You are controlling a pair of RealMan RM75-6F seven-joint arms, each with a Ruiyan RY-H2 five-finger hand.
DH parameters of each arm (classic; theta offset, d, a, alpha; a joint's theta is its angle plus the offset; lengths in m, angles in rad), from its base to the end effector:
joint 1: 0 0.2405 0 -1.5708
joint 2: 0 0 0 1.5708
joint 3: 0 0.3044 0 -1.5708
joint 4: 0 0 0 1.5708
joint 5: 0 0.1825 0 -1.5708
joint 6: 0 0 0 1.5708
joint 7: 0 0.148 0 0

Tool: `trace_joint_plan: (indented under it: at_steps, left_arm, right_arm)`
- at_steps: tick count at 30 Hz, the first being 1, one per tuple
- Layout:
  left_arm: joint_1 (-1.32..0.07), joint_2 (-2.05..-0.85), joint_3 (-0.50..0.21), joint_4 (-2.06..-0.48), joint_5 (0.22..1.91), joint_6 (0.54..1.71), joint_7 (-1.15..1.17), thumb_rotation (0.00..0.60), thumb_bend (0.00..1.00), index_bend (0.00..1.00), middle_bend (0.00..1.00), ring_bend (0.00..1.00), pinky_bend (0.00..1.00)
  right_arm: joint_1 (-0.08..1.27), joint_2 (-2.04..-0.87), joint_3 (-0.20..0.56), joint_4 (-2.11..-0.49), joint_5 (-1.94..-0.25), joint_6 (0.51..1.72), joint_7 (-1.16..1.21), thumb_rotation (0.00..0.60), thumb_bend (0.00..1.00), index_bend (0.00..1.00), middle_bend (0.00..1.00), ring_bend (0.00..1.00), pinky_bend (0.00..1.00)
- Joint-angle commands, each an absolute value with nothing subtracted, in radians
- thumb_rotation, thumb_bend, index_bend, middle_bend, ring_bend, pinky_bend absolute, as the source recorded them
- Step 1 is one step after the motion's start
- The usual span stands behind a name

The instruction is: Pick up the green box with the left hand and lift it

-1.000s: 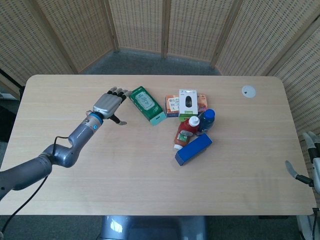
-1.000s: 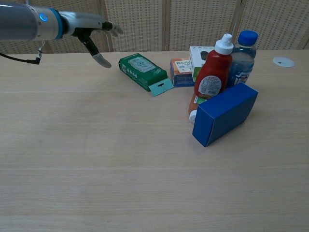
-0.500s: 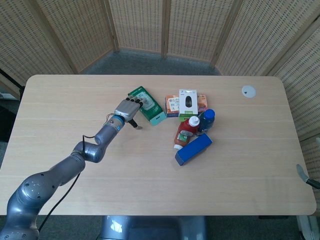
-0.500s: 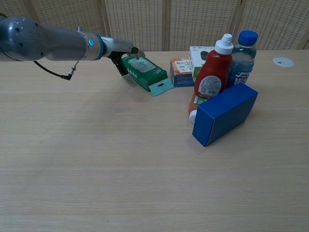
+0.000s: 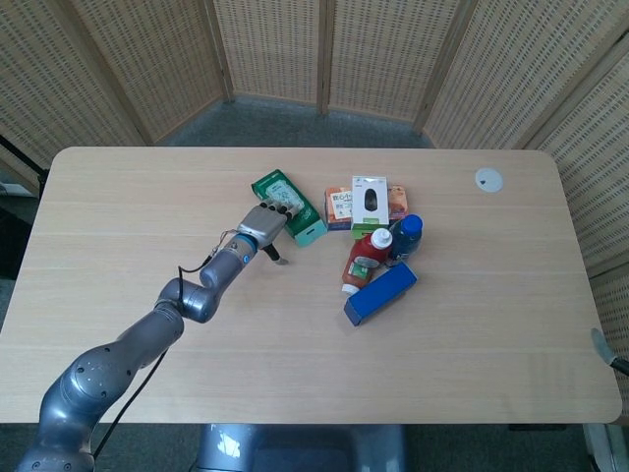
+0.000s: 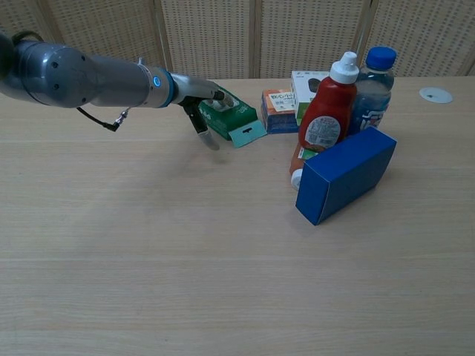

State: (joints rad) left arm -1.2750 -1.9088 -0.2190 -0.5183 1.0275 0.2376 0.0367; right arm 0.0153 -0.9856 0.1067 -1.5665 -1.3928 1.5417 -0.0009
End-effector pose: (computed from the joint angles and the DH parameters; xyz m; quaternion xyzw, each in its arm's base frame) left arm -0.0928 0.5132 -0.0858 -0.8084 -0.3857 -0.2156 0.3888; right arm -0.3677 -0.1703 0.2817 0.5531 -0.3364 0.3348 0.6847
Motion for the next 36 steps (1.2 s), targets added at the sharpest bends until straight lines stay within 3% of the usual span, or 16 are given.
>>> trace_joint_plan:
  at_steps: [1, 6, 9, 17, 18, 20, 23, 36]
  left_arm:
    - [-1.261, -1.889, -0.217, -0.538, 1.039, 0.23, 0.022, 0.441, 0.04, 0.0, 0.0, 0.0, 0.0]
    - [-1.222, -1.818, -0.21, -0.63, 1.056, 0.238, 0.0, 0.441, 0.04, 0.01, 0.01, 0.0, 0.0]
    - [-1.195, -1.76, -0.201, -0.712, 1.06, 0.24, -0.008, 0.439, 0.04, 0.06, 0.08, 0.0, 0.0]
    - [-1.149, -1.615, -0.177, -0.925, 1.035, 0.243, -0.033, 0.436, 0.04, 0.13, 0.22, 0.17, 0.01]
    - [-1.139, -1.611, -0.186, -0.942, 1.041, 0.288, -0.035, 0.435, 0.04, 0.13, 0.21, 0.16, 0.01]
    - [-1.125, -1.622, -0.2, -0.949, 1.058, 0.365, -0.037, 0.436, 0.04, 0.06, 0.11, 0.05, 0.0]
    - [-1.131, -1.659, -0.222, -0.914, 1.082, 0.418, -0.05, 0.437, 0.04, 0.0, 0.0, 0.0, 0.0]
    - [-1.281, -1.911, -0.23, -0.532, 1.087, 0.23, -0.065, 0.437, 0.04, 0.0, 0.0, 0.0, 0.0]
  right_arm:
    - [0.019, -0.985, 0.108, -1.571, -1.396, 1.537, -0.005, 0.122, 0.34, 0.0, 0.0, 0.0, 0.0]
    - [0.027, -0.986, 0.111, -1.579, -1.407, 1.533, -0.015, 0.124, 0.33, 0.0, 0.0, 0.0, 0.0]
    - [0.031, -0.987, 0.112, -1.583, -1.413, 1.531, -0.022, 0.122, 0.33, 0.0, 0.0, 0.0, 0.0]
    - [0.033, -0.99, 0.115, -1.588, -1.418, 1.533, -0.029, 0.122, 0.34, 0.0, 0.0, 0.0, 0.0]
    - [0.034, -0.992, 0.115, -1.586, -1.417, 1.53, -0.028, 0.123, 0.34, 0.0, 0.0, 0.0, 0.0]
    - [0.036, -0.994, 0.115, -1.582, -1.415, 1.524, -0.024, 0.125, 0.34, 0.0, 0.0, 0.0, 0.0]
    - [0.038, -1.001, 0.115, -1.572, -1.411, 1.516, -0.018, 0.123, 0.34, 0.0, 0.0, 0.0, 0.0]
    - [0.012, -1.0, 0.111, -1.545, -1.38, 1.516, 0.01, 0.123, 0.33, 0.0, 0.0, 0.0, 0.0]
